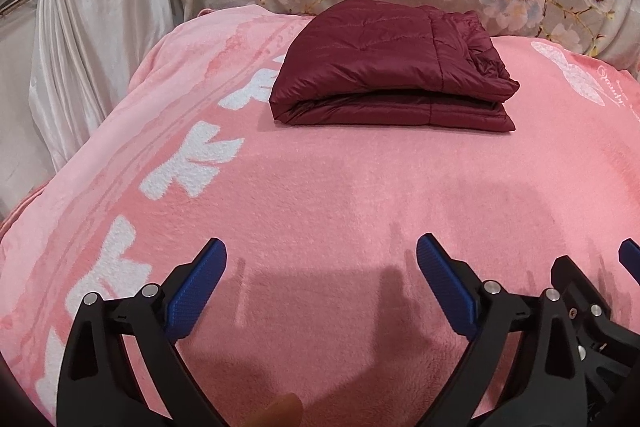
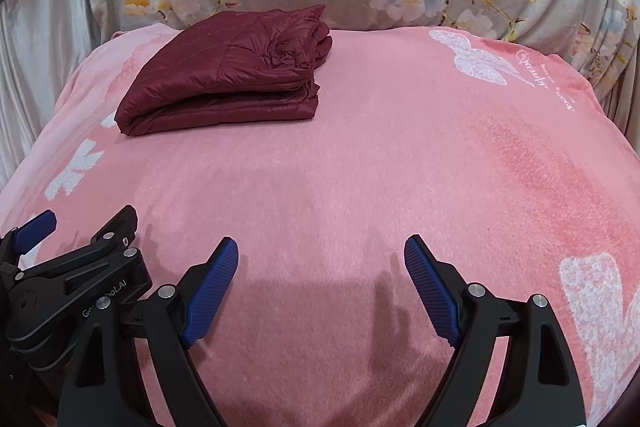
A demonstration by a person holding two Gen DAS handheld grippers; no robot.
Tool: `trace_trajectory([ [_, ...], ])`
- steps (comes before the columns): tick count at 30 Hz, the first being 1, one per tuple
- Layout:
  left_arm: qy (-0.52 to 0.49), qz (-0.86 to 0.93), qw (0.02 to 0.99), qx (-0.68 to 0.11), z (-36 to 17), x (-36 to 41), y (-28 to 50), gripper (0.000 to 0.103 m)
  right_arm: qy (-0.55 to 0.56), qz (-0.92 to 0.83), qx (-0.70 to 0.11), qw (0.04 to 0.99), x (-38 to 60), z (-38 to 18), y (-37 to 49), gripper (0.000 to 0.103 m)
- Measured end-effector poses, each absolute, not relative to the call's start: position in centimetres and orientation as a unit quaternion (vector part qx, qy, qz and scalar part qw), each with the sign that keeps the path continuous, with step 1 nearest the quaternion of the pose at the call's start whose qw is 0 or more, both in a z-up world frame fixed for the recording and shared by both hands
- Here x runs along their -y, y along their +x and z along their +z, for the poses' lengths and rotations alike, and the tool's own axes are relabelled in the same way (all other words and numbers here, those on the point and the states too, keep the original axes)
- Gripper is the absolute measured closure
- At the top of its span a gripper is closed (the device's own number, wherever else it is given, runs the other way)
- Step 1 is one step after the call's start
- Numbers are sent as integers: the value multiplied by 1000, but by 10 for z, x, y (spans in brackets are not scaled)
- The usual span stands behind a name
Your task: Fold large clothes
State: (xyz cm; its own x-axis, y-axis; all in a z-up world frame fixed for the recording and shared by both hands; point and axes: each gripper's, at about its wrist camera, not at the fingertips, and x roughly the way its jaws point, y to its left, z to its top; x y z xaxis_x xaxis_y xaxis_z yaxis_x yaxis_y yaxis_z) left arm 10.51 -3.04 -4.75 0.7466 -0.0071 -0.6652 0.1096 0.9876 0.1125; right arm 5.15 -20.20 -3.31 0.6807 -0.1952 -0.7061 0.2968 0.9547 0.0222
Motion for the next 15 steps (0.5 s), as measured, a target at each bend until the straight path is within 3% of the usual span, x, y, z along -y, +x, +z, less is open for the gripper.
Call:
trace_trajectory([
  [15,73,-29,933,-352,-46,31,104,13,64,-136,-374,915,200,-33,52,20],
])
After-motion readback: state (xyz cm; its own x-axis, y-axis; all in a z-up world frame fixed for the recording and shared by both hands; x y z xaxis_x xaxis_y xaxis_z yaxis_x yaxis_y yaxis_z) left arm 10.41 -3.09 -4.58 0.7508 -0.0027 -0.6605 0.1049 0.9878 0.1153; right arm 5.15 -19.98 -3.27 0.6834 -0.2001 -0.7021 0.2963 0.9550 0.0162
